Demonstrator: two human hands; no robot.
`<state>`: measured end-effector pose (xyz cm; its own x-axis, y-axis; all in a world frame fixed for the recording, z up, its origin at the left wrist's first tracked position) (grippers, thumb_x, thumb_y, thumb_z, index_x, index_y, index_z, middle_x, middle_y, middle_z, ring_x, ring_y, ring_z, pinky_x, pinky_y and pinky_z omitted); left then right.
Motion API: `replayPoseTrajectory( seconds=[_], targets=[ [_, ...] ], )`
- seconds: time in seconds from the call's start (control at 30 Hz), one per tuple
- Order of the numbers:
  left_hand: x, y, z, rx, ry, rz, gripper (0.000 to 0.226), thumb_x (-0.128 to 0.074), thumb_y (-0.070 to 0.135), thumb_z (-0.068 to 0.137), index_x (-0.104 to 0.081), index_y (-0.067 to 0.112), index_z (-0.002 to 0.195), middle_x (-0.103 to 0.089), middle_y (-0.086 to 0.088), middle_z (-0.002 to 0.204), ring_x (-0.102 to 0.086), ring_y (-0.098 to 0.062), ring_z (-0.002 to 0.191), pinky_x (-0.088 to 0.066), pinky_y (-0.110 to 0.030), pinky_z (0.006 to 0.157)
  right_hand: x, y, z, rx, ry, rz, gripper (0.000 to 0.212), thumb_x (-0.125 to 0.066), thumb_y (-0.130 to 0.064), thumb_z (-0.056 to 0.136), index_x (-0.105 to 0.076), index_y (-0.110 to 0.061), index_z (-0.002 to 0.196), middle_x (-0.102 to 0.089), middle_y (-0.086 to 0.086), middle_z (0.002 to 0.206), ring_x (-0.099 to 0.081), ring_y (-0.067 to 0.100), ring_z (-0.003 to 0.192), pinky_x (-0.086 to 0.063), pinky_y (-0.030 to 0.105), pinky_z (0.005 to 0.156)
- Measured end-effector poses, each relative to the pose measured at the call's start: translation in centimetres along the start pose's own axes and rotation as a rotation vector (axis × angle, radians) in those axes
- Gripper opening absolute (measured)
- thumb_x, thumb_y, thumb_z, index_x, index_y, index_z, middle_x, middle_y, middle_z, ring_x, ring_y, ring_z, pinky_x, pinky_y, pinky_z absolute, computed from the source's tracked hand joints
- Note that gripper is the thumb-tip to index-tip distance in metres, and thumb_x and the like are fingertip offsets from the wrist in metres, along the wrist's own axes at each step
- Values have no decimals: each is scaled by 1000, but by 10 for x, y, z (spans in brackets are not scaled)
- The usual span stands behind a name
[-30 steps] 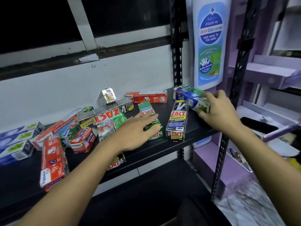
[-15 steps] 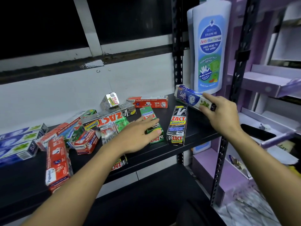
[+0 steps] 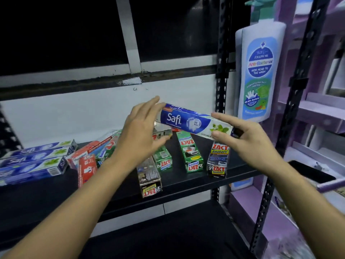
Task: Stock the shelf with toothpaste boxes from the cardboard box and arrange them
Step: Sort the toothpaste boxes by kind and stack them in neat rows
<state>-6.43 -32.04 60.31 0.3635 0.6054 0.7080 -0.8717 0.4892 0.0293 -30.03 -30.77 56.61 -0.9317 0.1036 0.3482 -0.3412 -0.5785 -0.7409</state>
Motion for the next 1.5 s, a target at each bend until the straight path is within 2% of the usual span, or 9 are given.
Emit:
replayPoseTrajectory(
  seconds=[0.23, 0.47, 0.63, 0.8, 0.9, 1.03, 1.2, 1.33, 1.5],
  targets=[
    [58, -52, -41, -7, 21, 189, 58, -80, 29, 77, -56, 13, 128, -63, -6, 126, -57, -25, 114, -46, -40, 92, -70, -42, 0, 14, -235, 175, 42, -68, -13, 89, -63, -27, 128, -72, -15, 110, -67, 4, 104, -53, 15, 78],
    [113, -108, -101, 51, -52, 316, 56, -69, 53, 74, -60, 18, 117, -66, -1, 115, -58, -22, 104, -47, -41, 85, -150, -68, 11, 25, -338, 207, 40, -70, -21, 88, -62, -30, 125, -65, -5, 121, -65, 8, 109, -57, 26, 84],
    [163, -154, -153, 224, -38, 176, 59, -61, 58, 68, -64, 23, 116, -63, 10, 111, -59, -8, 98, -44, -18, 78, -219, -92, 14, 90, -487, 168, 57, -82, -20, 77, -58, -33, 126, -61, -10, 124, -67, 7, 105, -57, 27, 83],
    [201, -200, -207, 416, -16, 118, 52, -86, 24, 67, -68, 28, 115, -62, 13, 109, -59, -4, 97, -49, -20, 87, -286, -118, 16, 243, -549, -13, 54, -84, -21, 74, -61, -31, 122, -66, -15, 115, -67, 1, 94, -57, 27, 80],
    [213, -219, -235, 507, -18, 93, 55, -89, 24, 66, -70, 28, 117, -64, 11, 110, -60, -3, 99, -48, -17, 87, -319, -124, 19, 328, -551, -177, 56, -82, -39, 72, -61, -35, 123, -66, -20, 116, -62, -3, 101, -50, 27, 92],
    [213, -242, -261, 648, -1, 10, 58, -91, 23, 65, -70, 26, 119, -66, 13, 113, -62, -1, 100, -49, -18, 91, -355, -128, 20, 357, -618, -258, 56, -82, -43, 73, -62, -31, 124, -64, -20, 119, -57, -1, 107, -45, 21, 89],
    [180, -268, -275, 818, -37, 17, 57, -86, 22, 70, -67, 24, 124, -67, 6, 122, -60, -9, 102, -43, -21, 90, -390, -113, 29, 325, -698, -469, 62, -77, -53, 74, -55, -35, 129, -64, -9, 126, -58, 15, 116, -43, 43, 103],
    [149, -281, -281, 946, -49, -55, 53, -79, 25, 76, -64, 23, 127, -60, 5, 131, -50, -7, 102, -34, -19, 87, -402, -105, 36, 301, -728, -622, 59, -65, -59, 82, -49, -37, 134, -63, -9, 128, -54, 18, 121, -30, 45, 108],
    [147, -302, -281, 1055, 67, -128, 48, -77, 25, 76, -65, 23, 123, -60, 4, 130, -51, -9, 108, -36, -21, 88, -403, -105, 50, 308, -603, -809, 51, -59, -74, 76, -64, -28, 95, -64, -7, 103, -51, 17, 112, -29, 49, 102]
  ],
)
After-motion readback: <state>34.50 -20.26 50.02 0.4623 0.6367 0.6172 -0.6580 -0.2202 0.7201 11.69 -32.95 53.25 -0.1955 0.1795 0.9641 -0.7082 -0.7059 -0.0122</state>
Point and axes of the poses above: each hand's wrist, its own z-axis towards the middle knuckle, its own x-axis out of the back of the hand, y = z × x, the point moved 8 cm from there along z, towards the middle knuckle
